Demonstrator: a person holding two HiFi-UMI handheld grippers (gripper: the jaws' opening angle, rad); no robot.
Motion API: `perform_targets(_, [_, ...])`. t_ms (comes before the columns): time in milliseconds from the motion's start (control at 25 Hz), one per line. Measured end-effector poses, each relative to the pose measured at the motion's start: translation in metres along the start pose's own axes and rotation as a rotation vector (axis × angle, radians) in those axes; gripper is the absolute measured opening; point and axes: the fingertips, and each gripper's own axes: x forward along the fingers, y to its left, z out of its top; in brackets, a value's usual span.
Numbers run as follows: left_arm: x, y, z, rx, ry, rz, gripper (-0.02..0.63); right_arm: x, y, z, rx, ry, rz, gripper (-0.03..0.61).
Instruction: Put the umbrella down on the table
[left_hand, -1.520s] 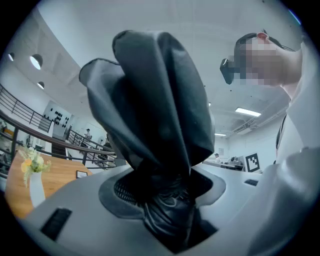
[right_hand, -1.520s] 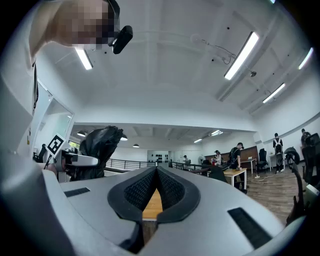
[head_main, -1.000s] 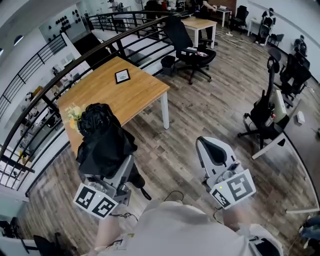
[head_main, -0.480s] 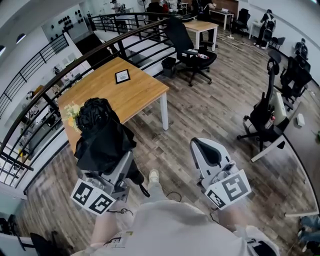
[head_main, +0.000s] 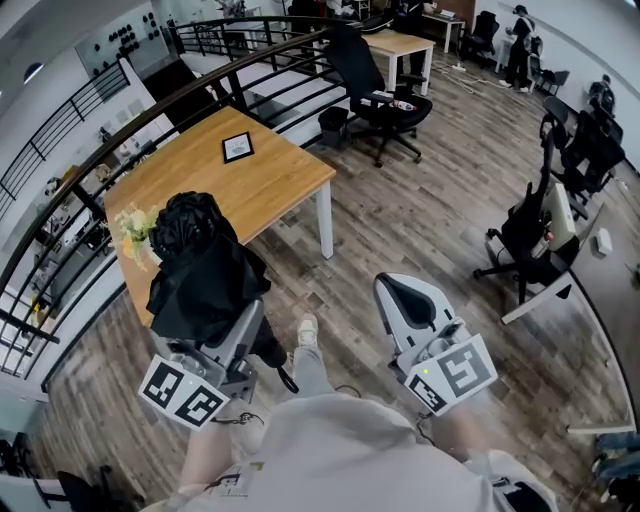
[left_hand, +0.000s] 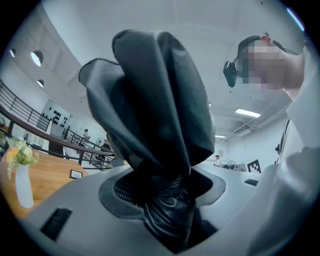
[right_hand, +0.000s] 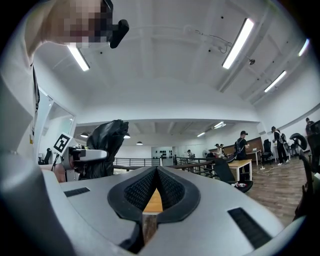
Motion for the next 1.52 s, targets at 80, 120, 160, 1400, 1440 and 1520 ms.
perform_targets(80, [0.009,0.016,-0.002,0.004,0.003,0.004,0.262,0.017,-0.007,-0.003,0.004,0.001,-0.001,0.028])
perform_targets(120, [0.014,0.025,-0.003,0.009,0.005,0.007,0.262,0.028,-0.011,-0.004,0.002,0.001,-0.003,0.028])
perform_targets(160, [0.020,0.036,-0.004,0.013,0.007,0.009,0.261,0.039,-0.015,-0.005,-0.001,0.003,-0.004,0.028])
perform_targets(1400, [0.338,0.453,-0.094,0.079,0.430,0.072,0.259,0.444,-0.187,-0.102,0.130,0.277,-0.096,0.028])
perform_targets(1440, [0.349,0.460,-0.098,0.098,0.445,0.066,0.259,0.453,-0.193,-0.106,0.142,0.284,-0.100,0.028])
perform_targets(1520, [0.369,0.470,-0.106,0.133,0.471,0.047,0.259,0.466,-0.205,-0.109,0.170,0.290,-0.107,0.028])
